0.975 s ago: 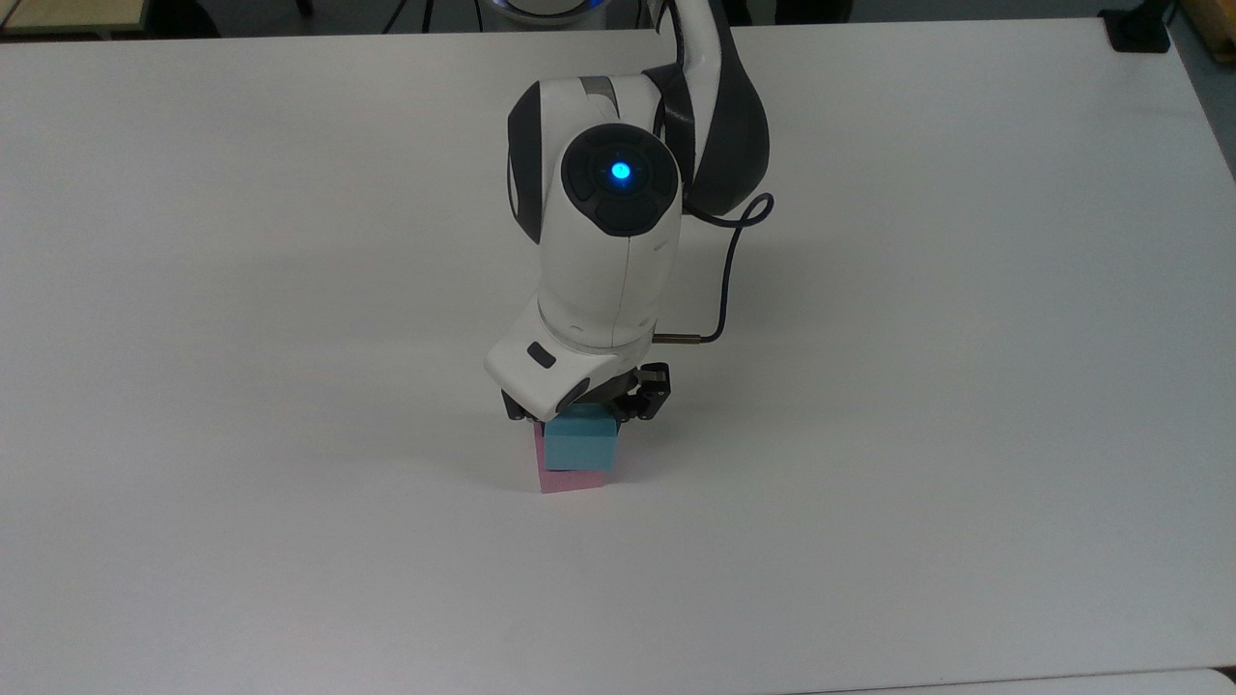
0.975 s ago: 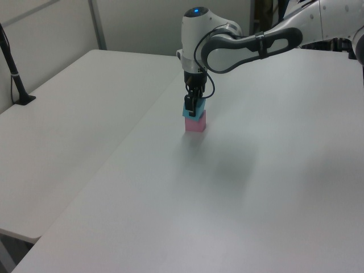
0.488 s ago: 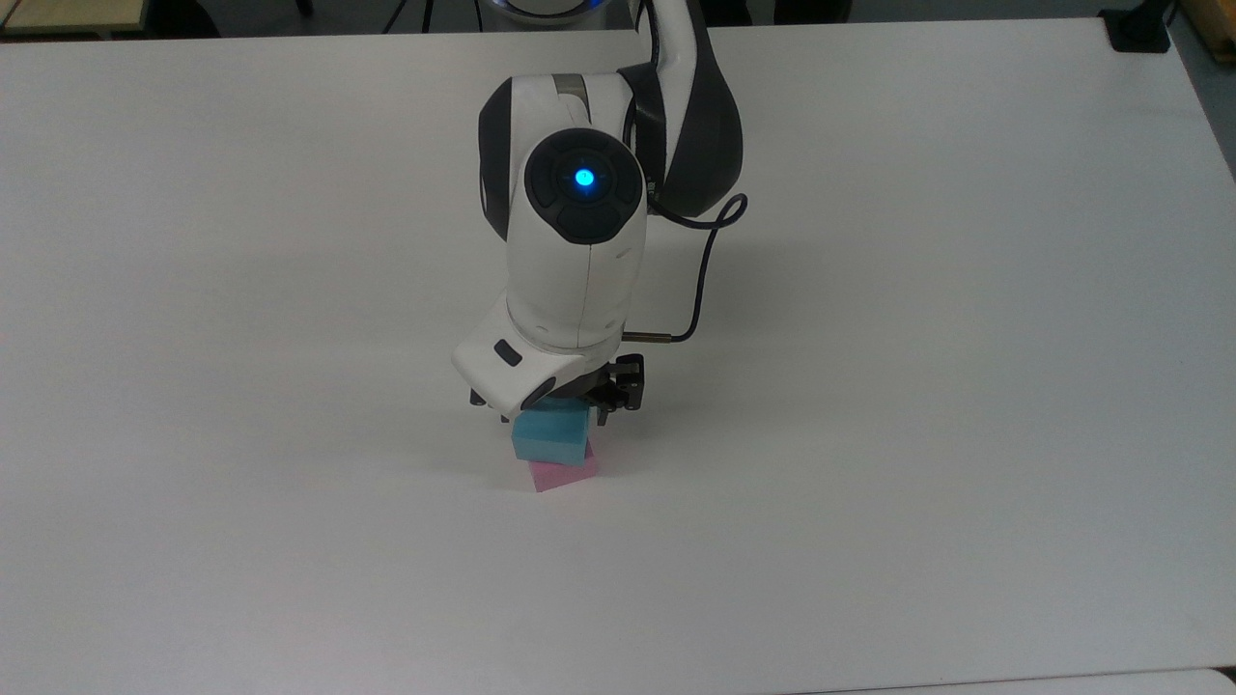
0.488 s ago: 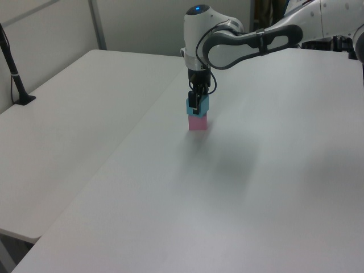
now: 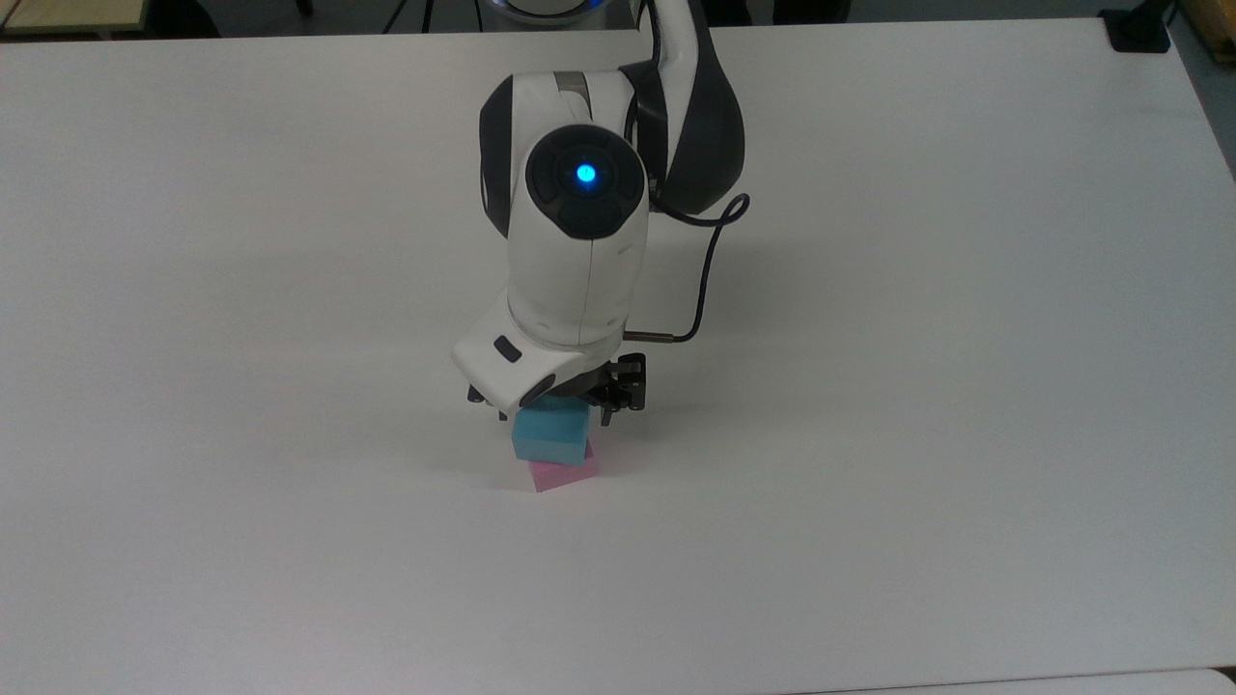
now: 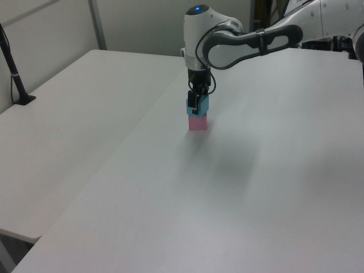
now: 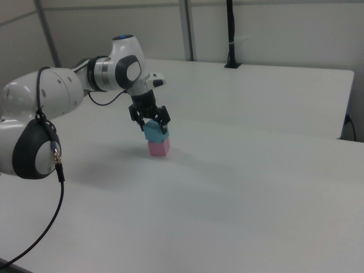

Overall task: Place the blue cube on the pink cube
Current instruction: 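Open the gripper to release the light-blue cube on the pink cube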

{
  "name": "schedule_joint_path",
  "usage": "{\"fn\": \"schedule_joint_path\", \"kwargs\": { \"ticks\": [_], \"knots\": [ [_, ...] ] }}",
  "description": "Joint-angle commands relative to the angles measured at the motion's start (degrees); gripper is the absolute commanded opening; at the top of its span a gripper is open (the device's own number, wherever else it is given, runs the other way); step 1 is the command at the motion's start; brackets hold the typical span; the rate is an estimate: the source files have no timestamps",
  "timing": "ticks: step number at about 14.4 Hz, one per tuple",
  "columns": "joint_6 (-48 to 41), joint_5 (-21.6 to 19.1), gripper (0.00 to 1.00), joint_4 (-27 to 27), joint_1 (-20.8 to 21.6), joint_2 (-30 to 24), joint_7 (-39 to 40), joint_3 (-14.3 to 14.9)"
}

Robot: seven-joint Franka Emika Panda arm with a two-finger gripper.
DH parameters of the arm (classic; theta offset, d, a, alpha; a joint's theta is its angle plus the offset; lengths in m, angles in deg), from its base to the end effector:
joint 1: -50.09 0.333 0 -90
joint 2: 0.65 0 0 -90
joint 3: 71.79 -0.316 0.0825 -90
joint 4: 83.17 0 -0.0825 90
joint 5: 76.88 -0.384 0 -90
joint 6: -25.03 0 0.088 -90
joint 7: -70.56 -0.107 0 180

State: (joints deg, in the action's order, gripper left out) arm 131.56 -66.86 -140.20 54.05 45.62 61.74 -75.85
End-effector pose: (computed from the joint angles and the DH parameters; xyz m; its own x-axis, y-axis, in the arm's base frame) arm 0.7687 0.0750 0.3833 0.9972 0.0117 0.0734 0.0036 -0.9941 0.1088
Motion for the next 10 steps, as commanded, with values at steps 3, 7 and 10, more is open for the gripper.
{"fn": "schedule_joint_path", "kwargs": {
  "ticks": [3, 7, 10],
  "knots": [
    [-1.15, -1.14, 1.0, -11.58, 0.0, -15.83, -1.9, -0.07],
    [-1.32, -1.31, 1.0, -24.84, -1.06, -30.5, -2.42, -0.07],
    [-4.73, -2.28, 1.0, -35.23, -2.12, -41.94, -1.99, -0.16]
  ]
}}
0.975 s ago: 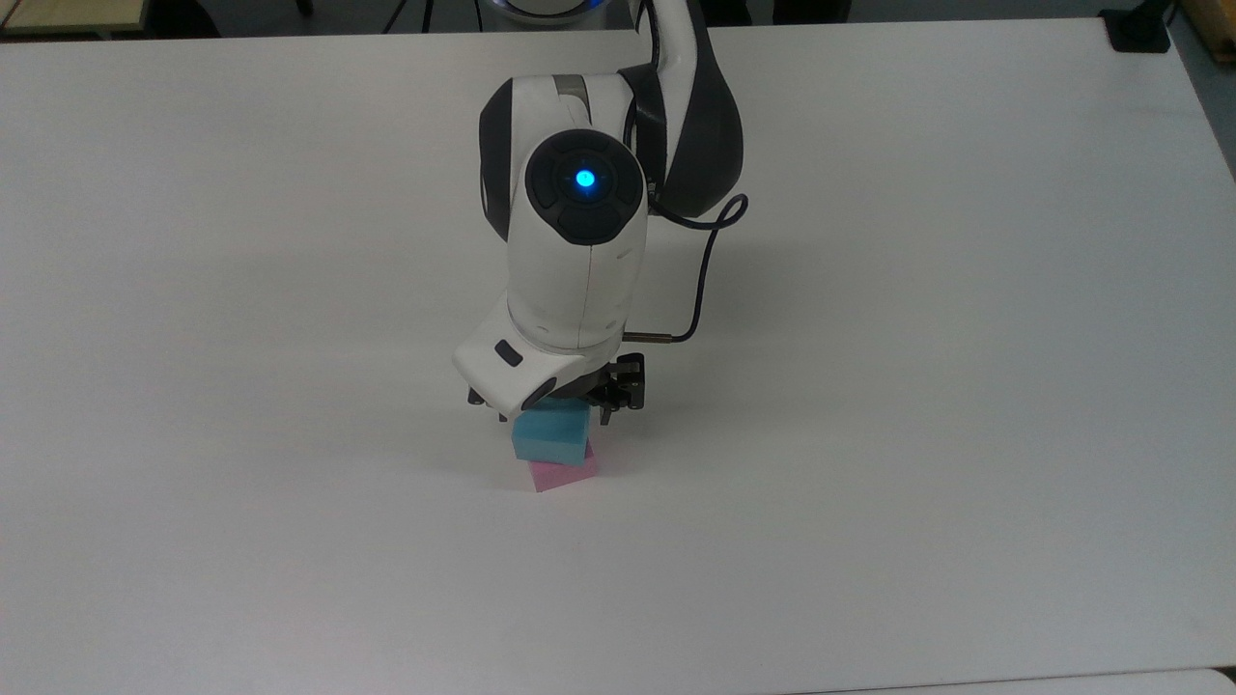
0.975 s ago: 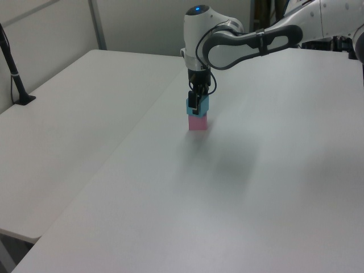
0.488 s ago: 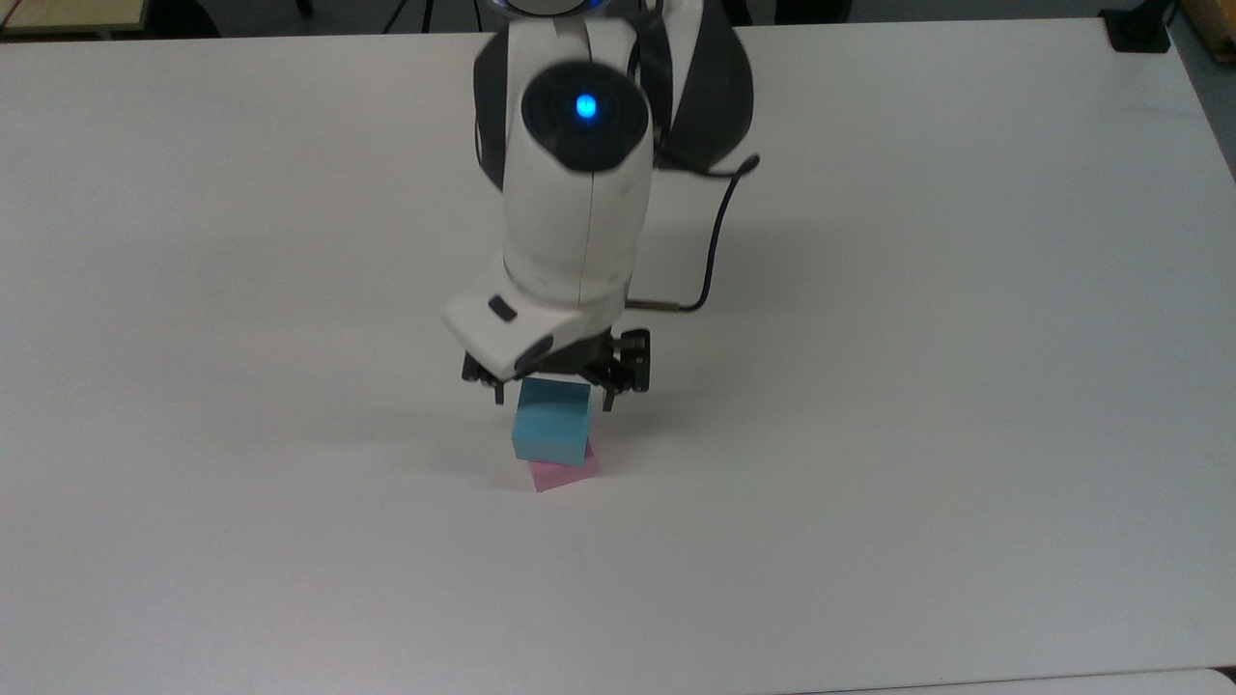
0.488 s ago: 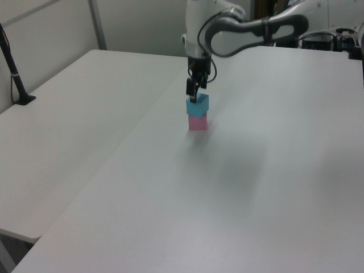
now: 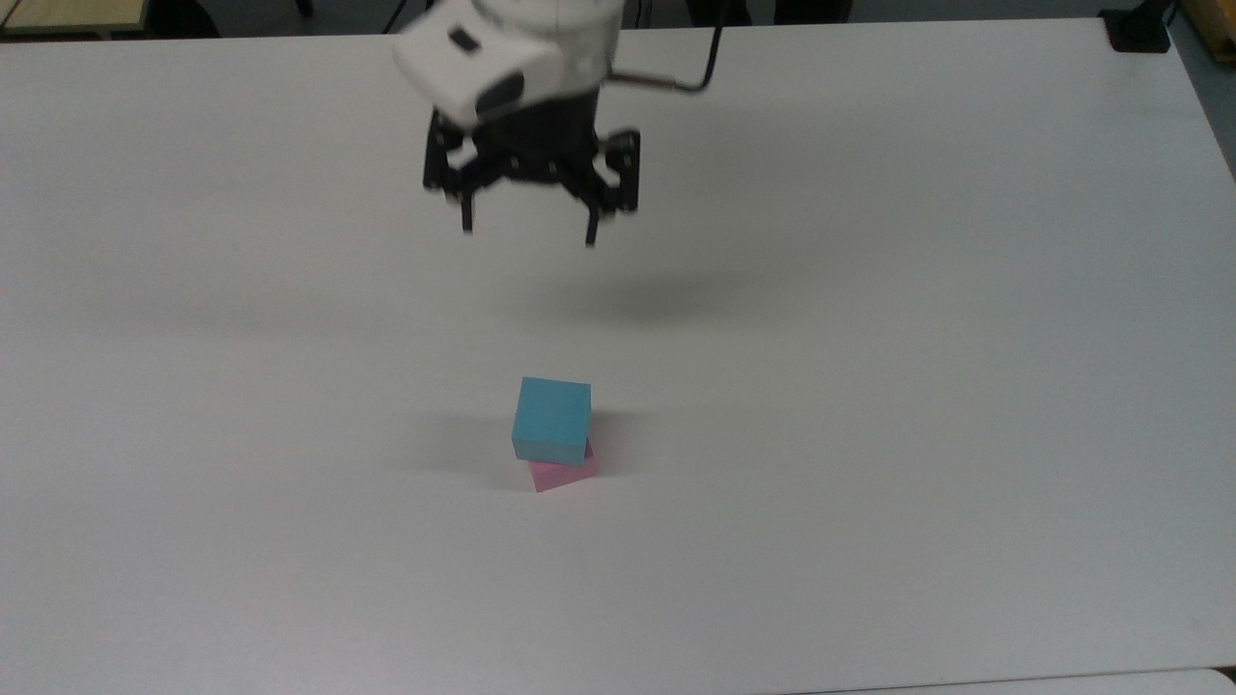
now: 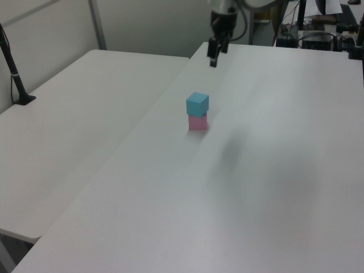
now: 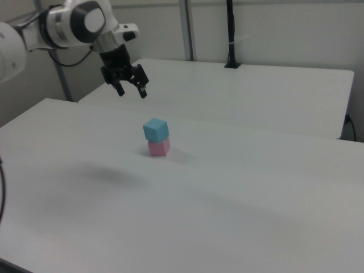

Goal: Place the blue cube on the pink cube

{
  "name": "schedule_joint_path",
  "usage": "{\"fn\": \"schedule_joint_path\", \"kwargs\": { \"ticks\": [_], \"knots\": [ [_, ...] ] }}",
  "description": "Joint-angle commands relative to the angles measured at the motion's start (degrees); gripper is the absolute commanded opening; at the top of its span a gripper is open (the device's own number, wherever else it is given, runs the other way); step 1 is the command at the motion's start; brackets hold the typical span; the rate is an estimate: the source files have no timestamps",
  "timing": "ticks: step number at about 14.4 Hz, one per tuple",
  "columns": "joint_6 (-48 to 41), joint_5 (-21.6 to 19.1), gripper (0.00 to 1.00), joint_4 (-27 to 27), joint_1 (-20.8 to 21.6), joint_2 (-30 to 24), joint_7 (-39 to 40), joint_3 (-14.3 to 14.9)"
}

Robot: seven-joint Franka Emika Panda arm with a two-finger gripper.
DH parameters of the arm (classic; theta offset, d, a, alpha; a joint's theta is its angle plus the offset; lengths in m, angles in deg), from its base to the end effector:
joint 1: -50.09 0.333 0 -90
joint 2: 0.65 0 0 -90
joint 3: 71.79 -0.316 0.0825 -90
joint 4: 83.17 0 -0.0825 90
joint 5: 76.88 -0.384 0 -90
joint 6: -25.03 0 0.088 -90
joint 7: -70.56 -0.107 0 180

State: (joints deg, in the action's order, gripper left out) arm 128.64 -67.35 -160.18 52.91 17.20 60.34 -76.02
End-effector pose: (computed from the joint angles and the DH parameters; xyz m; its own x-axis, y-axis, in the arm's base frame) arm 0.6657 0.0607 0.5671 0.9846 -0.0234 0.1734 -0.0436 -0.9926 0.1137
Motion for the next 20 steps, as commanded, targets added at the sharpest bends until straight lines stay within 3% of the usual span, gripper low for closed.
{"fn": "schedule_joint_path", "kwargs": {
  "ticks": [1, 6, 11, 13, 20],
  "knots": [
    [-5.4, -1.8, 1.0, -15.88, -0.98, -15.11, -0.33, 0.02],
    [-14.31, -3.55, 1.0, -19.13, -0.81, -20.04, 2.48, 0.02],
    [-12.65, -4.35, 1.0, -23.35, -0.55, -20.57, 3.36, 0.1],
    [-7.91, -4.52, 1.0, -23.18, -1.16, -20.57, 3.89, 0.71],
    [-7.19, -7.86, 1.0, -23.09, -2.21, -20.66, 4.68, 0.81]
  ]
}}
